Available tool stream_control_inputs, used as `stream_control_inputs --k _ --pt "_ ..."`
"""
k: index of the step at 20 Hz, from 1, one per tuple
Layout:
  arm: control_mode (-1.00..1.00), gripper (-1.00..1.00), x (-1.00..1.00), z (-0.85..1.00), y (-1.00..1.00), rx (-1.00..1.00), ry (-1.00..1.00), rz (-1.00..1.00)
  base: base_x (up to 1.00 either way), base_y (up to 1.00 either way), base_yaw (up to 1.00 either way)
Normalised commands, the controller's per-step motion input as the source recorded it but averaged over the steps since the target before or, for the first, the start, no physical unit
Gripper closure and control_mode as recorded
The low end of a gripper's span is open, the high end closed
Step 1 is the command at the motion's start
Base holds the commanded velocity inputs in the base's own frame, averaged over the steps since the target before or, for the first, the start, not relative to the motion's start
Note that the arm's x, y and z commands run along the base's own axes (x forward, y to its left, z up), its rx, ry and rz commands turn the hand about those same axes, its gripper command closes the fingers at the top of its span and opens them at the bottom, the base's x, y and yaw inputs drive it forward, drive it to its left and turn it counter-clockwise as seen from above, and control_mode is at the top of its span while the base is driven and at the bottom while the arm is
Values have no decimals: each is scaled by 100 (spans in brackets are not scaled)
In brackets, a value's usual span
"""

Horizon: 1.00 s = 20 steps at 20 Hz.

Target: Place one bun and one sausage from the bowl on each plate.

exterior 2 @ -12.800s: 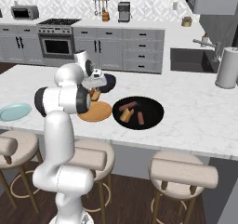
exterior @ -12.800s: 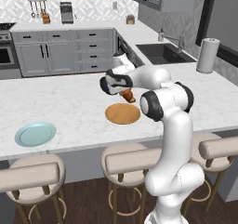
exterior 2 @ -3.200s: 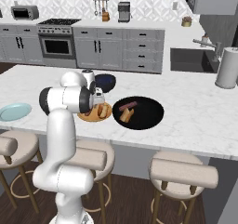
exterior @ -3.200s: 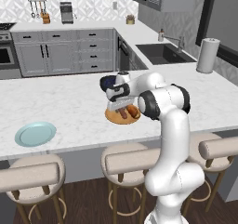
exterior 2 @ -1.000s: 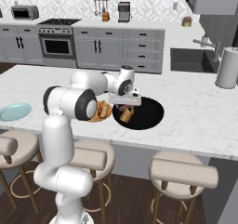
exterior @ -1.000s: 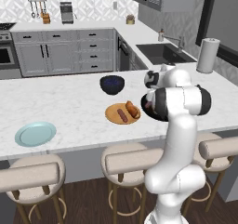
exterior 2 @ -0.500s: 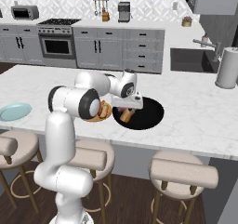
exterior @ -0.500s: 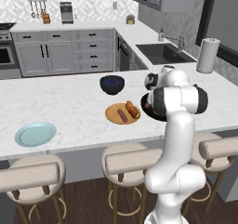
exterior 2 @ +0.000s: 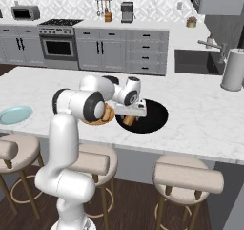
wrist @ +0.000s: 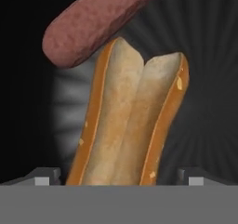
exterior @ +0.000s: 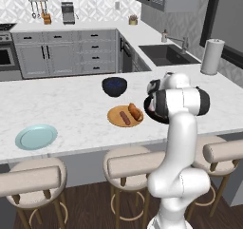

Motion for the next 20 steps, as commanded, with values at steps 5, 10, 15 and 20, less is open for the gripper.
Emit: stream_control_inputs --k 5,10,15,20 --pt "-100 -100 6 -19 0 0 0 0 0 0 0" --pt "-100 -100 2 -16 0 0 0 0 0 0 0" --pt "-100 -100 0 -22 0 0 0 0 0 0 0" --pt "-100 -100 0 -4 3 0 -3 -2 0 0 0"
